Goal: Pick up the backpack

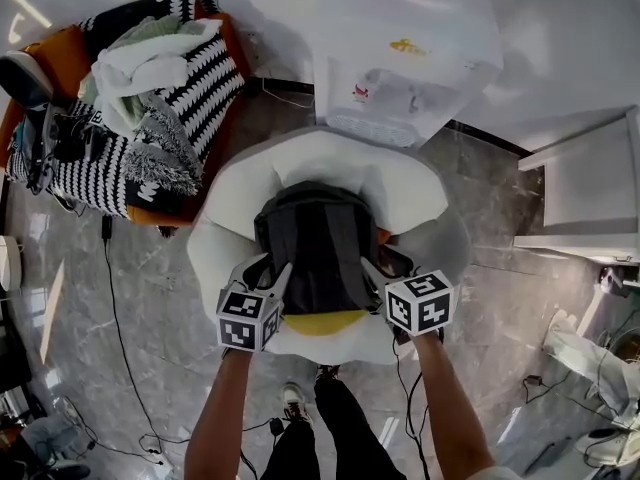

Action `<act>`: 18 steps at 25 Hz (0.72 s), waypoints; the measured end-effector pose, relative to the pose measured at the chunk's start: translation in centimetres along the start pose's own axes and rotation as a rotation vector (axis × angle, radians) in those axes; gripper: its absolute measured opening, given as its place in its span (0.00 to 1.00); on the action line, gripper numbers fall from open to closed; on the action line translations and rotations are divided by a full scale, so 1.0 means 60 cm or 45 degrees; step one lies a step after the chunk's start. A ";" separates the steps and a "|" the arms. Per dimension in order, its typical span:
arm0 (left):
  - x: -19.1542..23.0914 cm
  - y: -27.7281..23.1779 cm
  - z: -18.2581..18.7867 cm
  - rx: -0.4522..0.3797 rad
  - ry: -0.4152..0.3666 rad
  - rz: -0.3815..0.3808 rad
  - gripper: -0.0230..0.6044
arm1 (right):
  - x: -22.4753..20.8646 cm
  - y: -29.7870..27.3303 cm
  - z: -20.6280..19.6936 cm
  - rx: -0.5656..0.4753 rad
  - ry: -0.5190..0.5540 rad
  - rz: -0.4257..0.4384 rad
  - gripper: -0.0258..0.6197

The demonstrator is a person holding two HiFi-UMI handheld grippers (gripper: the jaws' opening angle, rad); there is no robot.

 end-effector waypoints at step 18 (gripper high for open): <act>0.056 -0.071 -0.070 0.060 0.035 0.086 0.34 | -0.023 -0.108 -0.050 0.036 0.004 0.049 0.33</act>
Point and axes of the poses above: the fingertips, and each gripper's own axes: y backward along the fingers, x to its left, z out of its top, the point moved 4 cm from there along y, backward along the fingers, and after that the axes turned 11 degrees about -z, right-handed, at the moved point
